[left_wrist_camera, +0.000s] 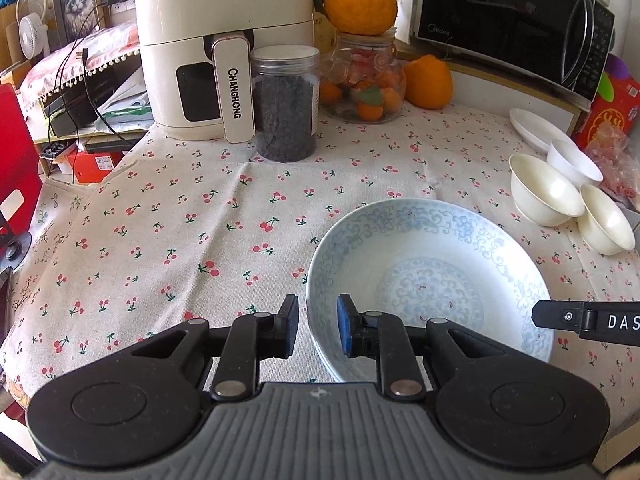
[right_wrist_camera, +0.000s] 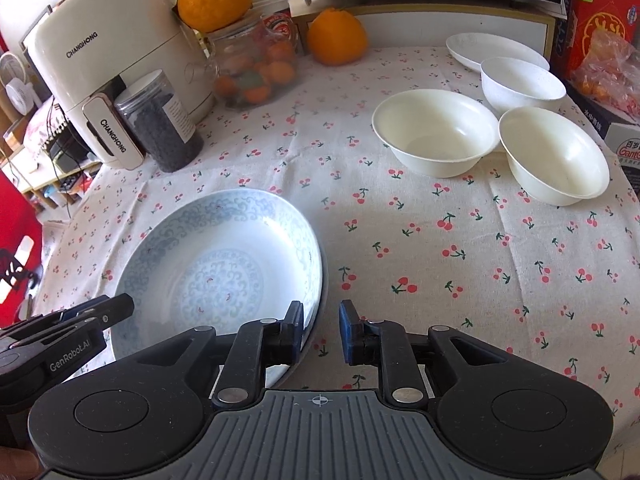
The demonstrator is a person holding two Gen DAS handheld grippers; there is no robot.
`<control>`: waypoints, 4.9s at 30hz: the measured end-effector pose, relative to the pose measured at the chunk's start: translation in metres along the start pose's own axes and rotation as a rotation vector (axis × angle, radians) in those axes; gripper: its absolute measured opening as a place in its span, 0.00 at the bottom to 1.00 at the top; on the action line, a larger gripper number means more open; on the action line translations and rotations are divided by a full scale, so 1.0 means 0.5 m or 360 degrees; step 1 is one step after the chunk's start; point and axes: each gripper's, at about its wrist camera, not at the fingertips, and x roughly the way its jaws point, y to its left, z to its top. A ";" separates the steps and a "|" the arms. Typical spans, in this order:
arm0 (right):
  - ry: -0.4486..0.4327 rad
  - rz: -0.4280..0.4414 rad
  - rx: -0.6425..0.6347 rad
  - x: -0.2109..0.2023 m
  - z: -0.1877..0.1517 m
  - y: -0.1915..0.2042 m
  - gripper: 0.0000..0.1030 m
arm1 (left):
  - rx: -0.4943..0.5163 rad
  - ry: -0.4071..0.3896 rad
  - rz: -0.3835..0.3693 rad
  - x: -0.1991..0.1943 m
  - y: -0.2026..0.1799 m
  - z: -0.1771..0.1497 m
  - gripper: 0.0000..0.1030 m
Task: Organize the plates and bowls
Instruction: 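Lower the smaller blue plate onto the large plate and open the left gripper, then move the left gripper to the white plate by the microwave, then close the left gripper on the white plate's rim and lift it, then carry the white plate with the left gripper over the blue plate stack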
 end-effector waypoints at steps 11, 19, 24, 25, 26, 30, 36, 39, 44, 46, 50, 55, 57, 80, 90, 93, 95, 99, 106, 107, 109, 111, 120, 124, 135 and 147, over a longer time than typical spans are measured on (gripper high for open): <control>-0.0028 -0.0010 0.0002 -0.016 0.027 -0.037 0.33 | 0.0046 -0.0031 0.0028 0.001 -0.037 0.025 0.43; -0.0059 -0.0019 0.0057 -0.035 0.056 -0.088 0.76 | 0.0080 -0.0024 -0.0066 0.004 -0.091 0.062 0.78; -0.0083 0.0015 0.0156 -0.054 0.093 -0.138 0.80 | 0.0111 0.0054 -0.0206 0.020 -0.136 0.103 0.90; -0.0097 0.0028 0.0169 -0.062 0.102 -0.149 0.81 | 0.0097 0.0065 -0.0241 0.022 -0.141 0.113 0.90; -0.0118 0.0042 0.0182 -0.070 0.112 -0.161 0.81 | 0.0067 0.0074 -0.0276 0.025 -0.147 0.127 0.91; -0.0262 0.0018 0.0289 -0.106 0.160 -0.225 0.87 | 0.0001 0.0115 -0.0364 0.045 -0.178 0.185 0.91; -0.0342 0.0032 0.0610 -0.118 0.230 -0.368 0.87 | -0.0023 0.0156 -0.0500 0.102 -0.271 0.269 0.91; -0.0341 -0.0016 0.0732 -0.104 0.255 -0.444 0.87 | -0.0030 0.0152 -0.0518 0.133 -0.317 0.301 0.91; -0.0279 -0.0051 0.0833 -0.050 0.291 -0.542 0.87 | -0.0166 0.0193 -0.0611 0.204 -0.374 0.348 0.91; -0.0259 -0.0034 0.0871 -0.027 0.299 -0.573 0.87 | -0.0200 0.0214 -0.0611 0.234 -0.390 0.360 0.91; -0.0229 -0.0056 0.0955 0.022 0.320 -0.622 0.87 | -0.0253 0.0234 -0.0610 0.290 -0.417 0.394 0.89; -0.0278 0.0029 0.1037 0.077 0.360 -0.665 0.85 | -0.0288 0.0230 -0.0644 0.341 -0.462 0.432 0.89; -0.0297 0.0033 0.1048 0.096 0.376 -0.677 0.77 | -0.0279 0.0230 -0.0650 0.365 -0.490 0.447 0.86; -0.0316 0.0104 0.1034 0.256 0.451 -0.712 0.35 | -0.0436 0.0362 -0.0691 0.516 -0.554 0.442 0.12; -0.0347 0.0055 0.0938 0.262 0.465 -0.687 0.11 | -0.0428 0.0335 -0.0728 0.502 -0.526 0.445 0.09; -0.0339 0.0064 0.0942 0.259 0.465 -0.687 0.11 | -0.0482 0.0344 -0.0754 0.501 -0.515 0.444 0.09; -0.0331 0.0078 0.0949 0.254 0.466 -0.689 0.12 | -0.0482 0.0334 -0.0774 0.492 -0.507 0.448 0.09; -0.0326 0.0103 0.0934 0.242 0.468 -0.689 0.12 | -0.0491 0.0310 -0.0785 0.476 -0.504 0.453 0.09; -0.0374 0.0113 0.0899 0.208 0.475 -0.683 0.12 | -0.0495 0.0272 -0.0803 0.457 -0.511 0.454 0.09; -0.0387 0.0117 0.0897 0.201 0.476 -0.683 0.12 | -0.0490 0.0259 -0.0809 0.453 -0.512 0.455 0.09; -0.0409 0.0124 0.0897 0.190 0.477 -0.683 0.12 | -0.0495 0.0247 -0.0813 0.444 -0.512 0.458 0.09; -0.0417 0.0133 0.0906 0.180 0.479 -0.687 0.12 | -0.0488 0.0233 -0.0813 0.436 -0.514 0.461 0.09; -0.0424 0.0133 0.0864 0.138 0.480 -0.685 0.12 | -0.0466 0.0211 -0.0806 0.405 -0.522 0.450 0.10; -0.0403 0.0133 0.0839 0.122 0.476 -0.679 0.12 | -0.0476 0.0203 -0.0792 0.387 -0.518 0.437 0.10; -0.0450 0.0141 0.0675 0.017 0.452 -0.613 0.13 | -0.0576 0.0136 -0.0813 0.291 -0.479 0.412 0.10; -0.0463 0.0199 0.0400 -0.063 0.403 -0.442 0.13 | -0.0661 0.0001 -0.0750 0.159 -0.348 0.370 0.10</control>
